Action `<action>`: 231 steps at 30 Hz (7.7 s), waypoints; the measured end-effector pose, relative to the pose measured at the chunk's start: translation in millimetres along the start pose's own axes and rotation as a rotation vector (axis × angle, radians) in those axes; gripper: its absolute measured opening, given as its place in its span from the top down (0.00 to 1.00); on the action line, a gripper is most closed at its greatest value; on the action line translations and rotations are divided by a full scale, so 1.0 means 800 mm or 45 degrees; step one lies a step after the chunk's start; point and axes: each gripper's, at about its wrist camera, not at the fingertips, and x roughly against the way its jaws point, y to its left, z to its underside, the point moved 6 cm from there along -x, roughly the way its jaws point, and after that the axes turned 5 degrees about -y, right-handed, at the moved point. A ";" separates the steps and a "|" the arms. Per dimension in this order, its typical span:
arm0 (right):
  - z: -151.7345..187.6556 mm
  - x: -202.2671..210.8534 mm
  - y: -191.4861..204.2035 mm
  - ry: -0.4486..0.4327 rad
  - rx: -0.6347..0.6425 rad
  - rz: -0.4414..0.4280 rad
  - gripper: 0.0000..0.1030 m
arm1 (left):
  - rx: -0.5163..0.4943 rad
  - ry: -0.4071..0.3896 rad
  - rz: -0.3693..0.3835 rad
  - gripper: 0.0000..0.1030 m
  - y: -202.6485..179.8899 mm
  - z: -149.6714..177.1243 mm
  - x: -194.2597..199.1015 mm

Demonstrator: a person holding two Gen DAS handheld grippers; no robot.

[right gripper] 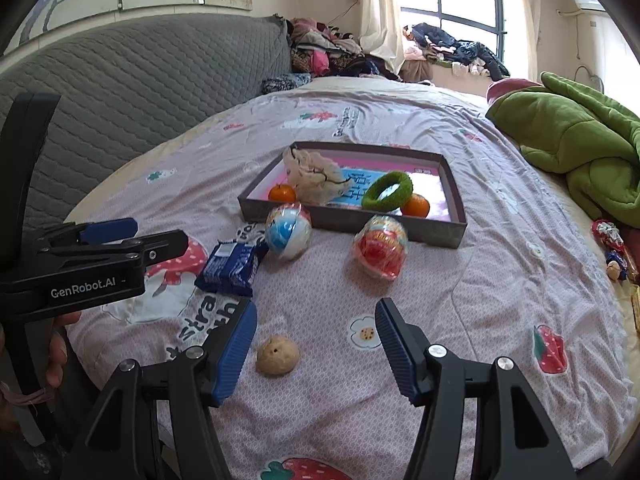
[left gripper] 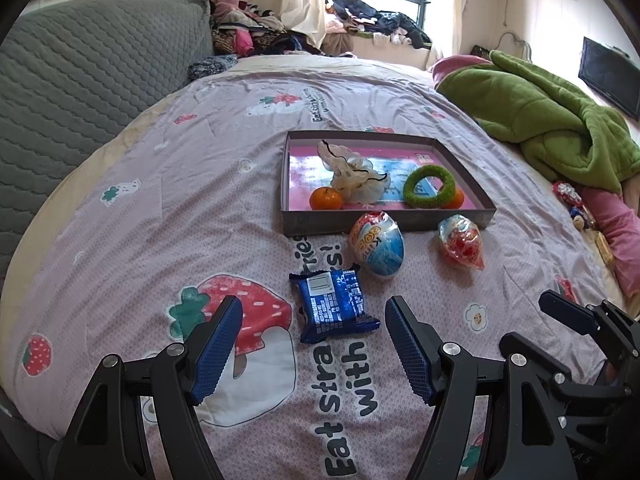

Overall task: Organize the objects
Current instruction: 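Move the left gripper to the blue snack packet while the right approaches the walnut, then close the left gripper on the blue packet while the right closes on the walnut, then lift the blue packet and walnut and carry both toward the grey tray, then lower the blue packet with the left gripper while the right lowers the walnut into the tray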

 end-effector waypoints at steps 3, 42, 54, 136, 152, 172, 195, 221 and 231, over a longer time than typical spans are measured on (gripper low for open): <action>0.005 -0.005 0.001 0.025 -0.001 -0.003 0.41 | -0.001 0.010 0.006 0.27 -0.002 0.003 -0.004; 0.040 -0.041 0.025 0.150 0.061 -0.038 0.41 | 0.028 0.214 0.021 0.27 -0.014 0.027 -0.067; 0.050 -0.061 0.029 0.173 0.077 -0.041 0.41 | 0.033 0.224 -0.005 0.27 -0.015 0.023 -0.090; 0.021 -0.040 -0.002 0.011 0.026 -0.018 0.66 | -0.034 0.034 0.020 0.48 -0.028 0.016 -0.038; -0.023 -0.021 -0.021 -0.103 0.031 0.029 0.66 | -0.049 -0.023 0.038 0.48 -0.043 0.006 -0.018; -0.072 -0.021 -0.023 -0.190 0.061 0.023 0.66 | -0.064 -0.108 0.041 0.48 -0.057 -0.038 -0.011; -0.125 -0.038 -0.063 -0.257 0.084 0.052 0.66 | -0.073 -0.162 0.003 0.48 -0.060 -0.095 -0.037; -0.179 -0.072 -0.092 -0.301 0.066 0.034 0.66 | -0.067 -0.170 -0.034 0.48 -0.073 -0.143 -0.092; -0.197 -0.079 -0.101 -0.332 0.072 0.034 0.66 | -0.054 -0.162 -0.052 0.48 -0.071 -0.156 -0.111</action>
